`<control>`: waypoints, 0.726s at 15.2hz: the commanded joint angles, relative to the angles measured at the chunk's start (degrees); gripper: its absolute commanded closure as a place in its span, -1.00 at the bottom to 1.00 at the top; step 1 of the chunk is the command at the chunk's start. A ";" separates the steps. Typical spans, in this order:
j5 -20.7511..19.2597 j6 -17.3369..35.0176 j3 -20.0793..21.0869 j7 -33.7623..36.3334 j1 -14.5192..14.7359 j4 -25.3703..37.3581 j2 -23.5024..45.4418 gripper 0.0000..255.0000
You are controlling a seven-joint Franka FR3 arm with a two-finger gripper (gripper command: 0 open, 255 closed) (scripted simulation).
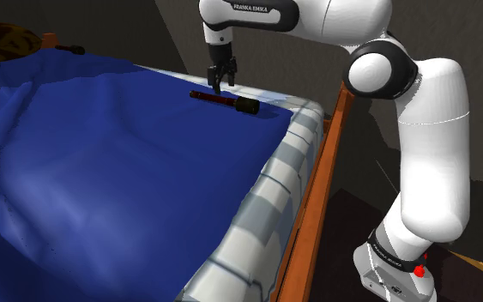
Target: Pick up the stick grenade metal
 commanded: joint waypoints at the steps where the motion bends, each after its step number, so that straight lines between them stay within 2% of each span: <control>1: 0.01 1.46 0.04 0.16 -0.02 -1.40 0.08 -1.00; 5: 0.16 5.77 0.08 0.58 -0.40 -7.06 -1.25 -1.00; 7: 0.16 5.77 0.08 0.58 -0.40 -7.07 -1.26 -1.00; 8: 0.17 5.89 0.08 0.60 -0.40 -7.27 -1.34 1.00; 11: 0.16 5.82 0.08 0.60 -0.39 -7.18 -1.32 1.00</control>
